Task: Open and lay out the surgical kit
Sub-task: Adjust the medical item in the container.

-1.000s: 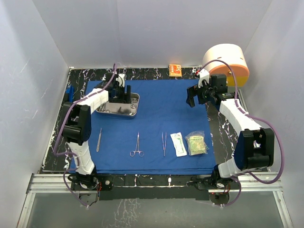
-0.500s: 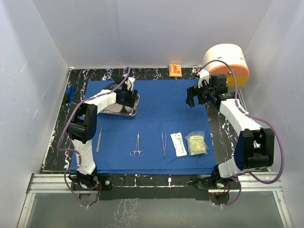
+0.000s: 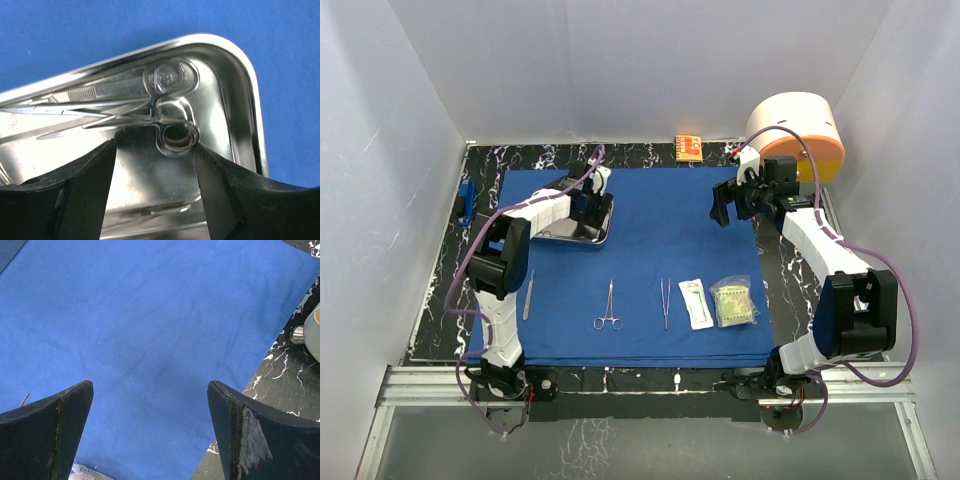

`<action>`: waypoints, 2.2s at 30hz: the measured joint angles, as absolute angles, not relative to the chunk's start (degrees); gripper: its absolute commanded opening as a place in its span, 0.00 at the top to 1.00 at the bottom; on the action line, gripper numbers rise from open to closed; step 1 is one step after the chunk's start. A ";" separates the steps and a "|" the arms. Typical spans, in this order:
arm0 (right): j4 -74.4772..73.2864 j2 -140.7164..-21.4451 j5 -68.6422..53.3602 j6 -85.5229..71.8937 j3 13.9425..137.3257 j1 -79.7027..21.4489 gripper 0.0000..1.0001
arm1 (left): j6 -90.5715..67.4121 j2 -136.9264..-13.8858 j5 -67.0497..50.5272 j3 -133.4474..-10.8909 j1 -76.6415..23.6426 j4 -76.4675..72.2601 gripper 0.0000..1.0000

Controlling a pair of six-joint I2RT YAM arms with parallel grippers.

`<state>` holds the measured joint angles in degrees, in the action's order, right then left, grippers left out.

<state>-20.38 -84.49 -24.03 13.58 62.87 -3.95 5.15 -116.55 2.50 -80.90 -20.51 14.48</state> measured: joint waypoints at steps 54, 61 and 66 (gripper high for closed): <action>-23.00 -85.21 -33.67 15.09 62.76 -2.87 0.02 | 7.03 -112.73 -2.22 -80.23 -5.61 20.95 0.54; -27.97 -87.02 -35.18 18.61 63.53 -2.87 0.02 | 14.11 -108.60 -9.58 -78.28 -5.41 25.23 0.46; -29.91 -89.80 -36.01 19.53 65.19 -2.87 0.02 | 16.88 -106.72 -9.45 -79.15 -5.48 28.21 0.46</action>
